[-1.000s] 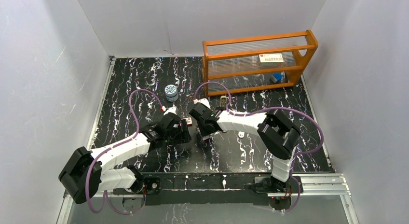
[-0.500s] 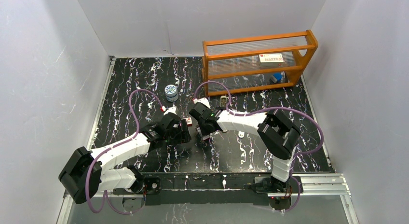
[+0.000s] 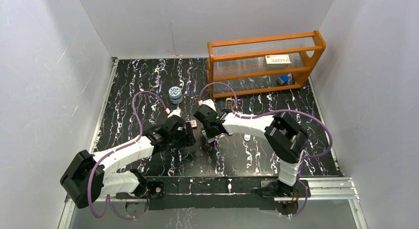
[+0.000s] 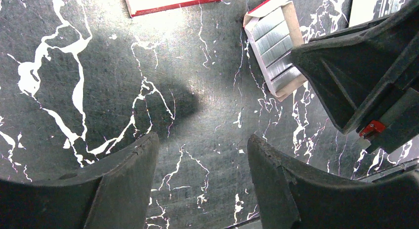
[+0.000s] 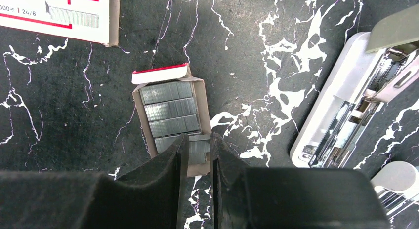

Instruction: Load the staples into the stapler

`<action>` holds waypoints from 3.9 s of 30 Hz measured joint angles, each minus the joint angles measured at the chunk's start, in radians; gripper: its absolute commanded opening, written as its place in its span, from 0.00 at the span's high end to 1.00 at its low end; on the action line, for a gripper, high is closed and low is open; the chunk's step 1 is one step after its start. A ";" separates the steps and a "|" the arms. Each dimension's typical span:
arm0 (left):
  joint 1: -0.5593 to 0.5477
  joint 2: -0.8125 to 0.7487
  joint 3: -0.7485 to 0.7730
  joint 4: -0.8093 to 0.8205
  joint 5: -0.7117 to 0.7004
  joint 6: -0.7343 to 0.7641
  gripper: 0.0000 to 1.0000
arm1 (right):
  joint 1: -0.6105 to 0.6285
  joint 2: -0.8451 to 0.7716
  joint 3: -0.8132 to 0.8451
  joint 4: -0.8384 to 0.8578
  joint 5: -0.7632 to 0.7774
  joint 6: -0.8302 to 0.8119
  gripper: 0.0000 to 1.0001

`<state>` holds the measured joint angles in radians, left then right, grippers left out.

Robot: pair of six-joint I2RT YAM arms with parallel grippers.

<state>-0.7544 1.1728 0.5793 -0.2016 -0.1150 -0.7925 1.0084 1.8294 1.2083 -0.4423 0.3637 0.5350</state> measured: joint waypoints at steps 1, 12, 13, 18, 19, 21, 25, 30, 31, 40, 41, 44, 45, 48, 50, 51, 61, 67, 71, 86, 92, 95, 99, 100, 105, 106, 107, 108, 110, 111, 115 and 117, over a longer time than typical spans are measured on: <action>0.000 0.000 0.000 0.000 0.000 0.000 0.37 | 0.000 -0.001 0.000 0.000 0.000 0.000 0.71; 0.000 0.001 0.000 0.000 0.000 0.000 0.37 | 0.000 -0.070 -0.001 -0.004 0.017 0.008 0.70; 0.000 0.001 0.000 0.000 0.000 0.000 0.37 | 0.000 -0.084 -0.001 -0.007 0.020 0.008 0.70; 0.000 0.000 0.000 0.000 0.000 0.000 0.37 | 0.000 -0.171 -0.042 -0.042 0.019 0.003 0.70; 0.000 0.000 0.000 0.000 0.000 0.000 0.37 | 0.000 -0.192 -0.058 -0.058 0.017 0.001 0.70; 0.000 0.000 0.000 0.000 0.000 0.000 0.37 | 0.000 -0.231 -0.092 -0.084 0.006 -0.002 0.70; 0.000 0.000 0.000 0.000 0.000 -0.001 0.37 | 0.000 -0.302 -0.177 -0.155 -0.032 -0.001 0.70; 0.000 0.000 0.000 0.002 0.000 -0.003 0.37 | 0.000 -0.351 -0.248 -0.216 -0.089 0.007 0.70; 0.000 0.000 0.000 0.003 0.001 -0.004 0.37 | 0.000 -0.357 -0.259 -0.219 -0.100 0.009 0.70; 0.000 0.000 0.000 0.008 0.002 -0.004 0.37 | 0.000 -0.325 -0.291 -0.215 -0.191 -0.009 0.70; 0.000 0.000 0.000 0.008 0.002 -0.004 0.37 | 0.000 -0.317 -0.291 -0.213 -0.196 -0.012 0.69; 0.000 0.000 0.000 0.008 0.002 -0.004 0.37 | 0.000 -0.300 -0.291 -0.211 -0.210 -0.017 0.67; 0.000 0.000 0.000 0.008 0.002 -0.004 0.37 | 0.000 -0.296 -0.291 -0.211 -0.211 -0.017 0.66; 0.000 0.000 0.000 0.007 0.002 -0.004 0.37 | 0.000 -0.282 -0.291 -0.209 -0.214 -0.019 0.64; 0.000 0.000 0.000 0.007 0.002 -0.004 0.37 | 0.000 -0.271 -0.291 -0.209 -0.215 -0.019 0.63; 0.000 0.000 0.000 0.007 0.002 -0.004 0.37 | 0.000 -0.265 -0.291 -0.208 -0.216 -0.019 0.62; 0.000 0.000 0.000 0.007 0.002 -0.004 0.37 | 0.000 -0.260 -0.282 -0.207 -0.180 0.037 0.50; 0.000 0.000 0.000 0.007 0.002 -0.004 0.37 | 0.000 -0.285 -0.282 -0.207 -0.123 0.143 0.50; 0.000 0.000 -0.001 0.008 0.003 -0.005 0.37 | 0.000 -0.303 -0.290 -0.209 -0.078 0.238 0.52; 0.000 0.001 -0.001 0.013 0.005 -0.005 0.37 | 0.000 -0.300 -0.328 -0.208 -0.078 0.312 0.55; 0.000 0.002 -0.001 0.013 0.007 -0.004 0.37 | 0.000 -0.296 -0.349 -0.210 -0.113 0.297 0.55; 0.000 0.002 -0.001 0.013 0.007 -0.004 0.37 | 0.000 -0.296 -0.349 -0.211 -0.120 0.295 0.57; 0.000 0.002 -0.001 0.014 0.007 -0.004 0.37 | 0.000 -0.296 -0.349 -0.213 -0.124 0.294 0.65; 0.000 0.002 -0.001 0.014 0.007 -0.004 0.37 | 0.000 -0.297 -0.350 -0.214 -0.124 0.294 0.65; 0.000 0.002 -0.001 0.014 0.008 -0.004 0.37 | 0.000 -0.301 -0.354 -0.215 -0.125 0.297 0.67; 0.000 0.002 -0.001 0.014 0.007 -0.004 0.37 | 0.000 -0.301 -0.355 -0.215 -0.125 0.297 0.67; 0.000 0.002 -0.001 0.014 0.008 -0.004 0.37 | 0.000 -0.303 -0.356 -0.214 -0.125 0.298 0.68; 0.000 0.002 -0.001 0.014 0.008 -0.004 0.37 | 0.000 -0.304 -0.357 -0.214 -0.125 0.299 0.69; 0.000 0.002 -0.001 0.014 0.008 -0.004 0.37 | 0.000 -0.310 -0.364 -0.212 -0.125 0.299 0.69; 0.000 0.002 -0.002 0.014 0.008 -0.004 0.37 | 0.000 -0.315 -0.368 -0.210 -0.126 0.298 0.70; 0.000 0.002 -0.002 0.014 0.008 -0.005 0.37 | 0.000 -0.336 -0.388 -0.204 -0.132 0.288 0.73; 0.000 0.002 -0.002 0.014 0.008 -0.005 0.37 | 0.000 -0.346 -0.396 -0.200 -0.133 0.279 0.66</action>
<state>-0.7544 1.1744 0.5777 -0.1871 -0.1074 -0.7971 1.0084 1.4834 0.8120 -0.6418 0.2310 0.8139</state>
